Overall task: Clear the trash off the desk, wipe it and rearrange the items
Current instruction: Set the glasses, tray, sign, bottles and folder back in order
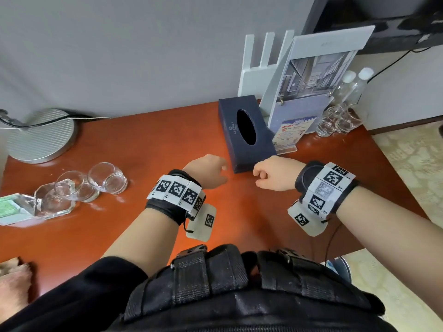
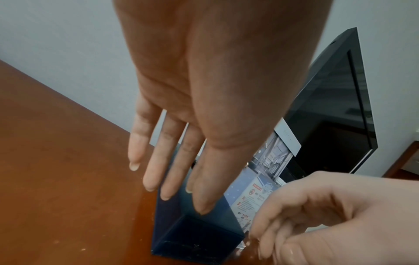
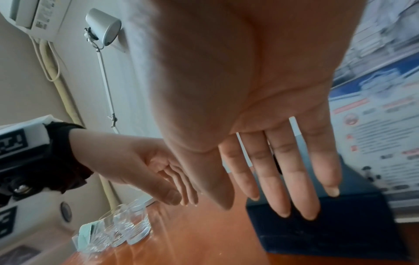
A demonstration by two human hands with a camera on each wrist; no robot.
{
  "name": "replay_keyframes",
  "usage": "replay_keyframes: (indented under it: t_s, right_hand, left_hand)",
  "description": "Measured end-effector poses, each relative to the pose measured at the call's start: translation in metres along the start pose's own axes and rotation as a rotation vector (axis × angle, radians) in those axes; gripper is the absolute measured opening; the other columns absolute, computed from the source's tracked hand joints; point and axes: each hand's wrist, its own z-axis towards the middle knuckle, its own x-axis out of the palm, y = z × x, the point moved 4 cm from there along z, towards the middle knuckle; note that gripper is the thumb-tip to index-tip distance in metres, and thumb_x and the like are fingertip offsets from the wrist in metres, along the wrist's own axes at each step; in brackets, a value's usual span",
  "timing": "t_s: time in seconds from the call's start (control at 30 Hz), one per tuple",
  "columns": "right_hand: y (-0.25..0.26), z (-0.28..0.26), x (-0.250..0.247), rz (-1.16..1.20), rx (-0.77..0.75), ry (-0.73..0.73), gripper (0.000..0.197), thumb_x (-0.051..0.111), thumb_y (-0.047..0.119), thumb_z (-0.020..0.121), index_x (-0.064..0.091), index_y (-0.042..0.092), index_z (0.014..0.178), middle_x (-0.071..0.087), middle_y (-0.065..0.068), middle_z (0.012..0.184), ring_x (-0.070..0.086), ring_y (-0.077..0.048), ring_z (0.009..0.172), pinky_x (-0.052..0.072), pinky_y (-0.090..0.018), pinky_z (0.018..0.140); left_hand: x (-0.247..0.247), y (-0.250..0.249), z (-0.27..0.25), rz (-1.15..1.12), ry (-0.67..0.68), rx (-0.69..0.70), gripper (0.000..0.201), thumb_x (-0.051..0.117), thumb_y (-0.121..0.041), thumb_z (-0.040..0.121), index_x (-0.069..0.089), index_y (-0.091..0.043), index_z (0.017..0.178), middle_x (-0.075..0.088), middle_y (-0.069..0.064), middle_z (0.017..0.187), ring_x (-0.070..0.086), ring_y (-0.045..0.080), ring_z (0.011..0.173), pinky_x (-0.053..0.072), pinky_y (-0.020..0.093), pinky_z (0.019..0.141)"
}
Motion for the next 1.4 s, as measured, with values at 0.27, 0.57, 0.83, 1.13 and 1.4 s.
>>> replay_keyframes:
  t_s: [0.27, 0.57, 0.83, 1.13, 1.4]
  right_hand:
    - [-0.08, -0.015, -0.034, -0.004, 0.002, -0.219, 0.036, 0.05, 0.031, 0.093, 0.054, 0.019, 0.127, 0.058, -0.003, 0.126, 0.056, -0.023, 0.11, 0.048, -0.036, 0.09]
    - [-0.162, -0.015, -0.061, 0.122, -0.084, -0.459, 0.035, 0.054, 0.023, 0.093, 0.055, 0.011, 0.126, 0.051, -0.003, 0.13, 0.053, -0.022, 0.114, 0.044, -0.038, 0.096]
    - [-0.209, 0.008, -0.072, 0.194, -0.153, -0.489, 0.063, 0.063, 0.036, 0.089, 0.039, 0.01, 0.14, 0.038, -0.006, 0.142, 0.039, -0.021, 0.13, 0.032, -0.033, 0.109]
    - [-0.219, 0.041, -0.065, 0.307, -0.213, -0.414, 0.062, 0.062, 0.031, 0.09, 0.035, 0.01, 0.142, 0.036, -0.006, 0.145, 0.039, -0.021, 0.131, 0.031, -0.032, 0.109]
    - [-0.213, 0.06, -0.051, 0.473, -0.227, -0.361, 0.058, 0.064, 0.023, 0.089, 0.039, 0.015, 0.14, 0.042, -0.003, 0.143, 0.049, -0.021, 0.123, 0.037, -0.032, 0.106]
  left_hand:
    - [-0.01, -0.064, 0.034, -0.024, -0.122, -0.024, 0.035, 0.051, -0.026, 0.09, 0.054, -0.019, 0.124, 0.06, 0.001, 0.119, 0.058, 0.023, 0.105, 0.049, 0.035, 0.085]
    - [-0.019, -0.136, 0.077, -0.134, -0.399, -0.034, 0.032, 0.05, -0.019, 0.092, 0.056, -0.012, 0.123, 0.057, 0.004, 0.125, 0.057, 0.024, 0.109, 0.049, 0.034, 0.086]
    - [-0.024, -0.161, 0.111, -0.288, -0.691, -0.007, 0.042, 0.059, -0.015, 0.088, 0.051, -0.006, 0.128, 0.047, 0.01, 0.13, 0.049, 0.026, 0.116, 0.047, 0.038, 0.091]
    - [-0.025, -0.157, 0.129, -0.213, -0.883, -0.035, 0.037, 0.068, -0.016, 0.08, 0.06, 0.0, 0.112, 0.052, 0.019, 0.114, 0.05, 0.036, 0.101, 0.04, 0.037, 0.084]
    - [-0.014, -0.142, 0.138, -0.366, -0.77, -0.061, 0.036, 0.062, -0.024, 0.09, 0.056, -0.004, 0.118, 0.055, 0.011, 0.118, 0.054, 0.025, 0.107, 0.046, 0.035, 0.09]
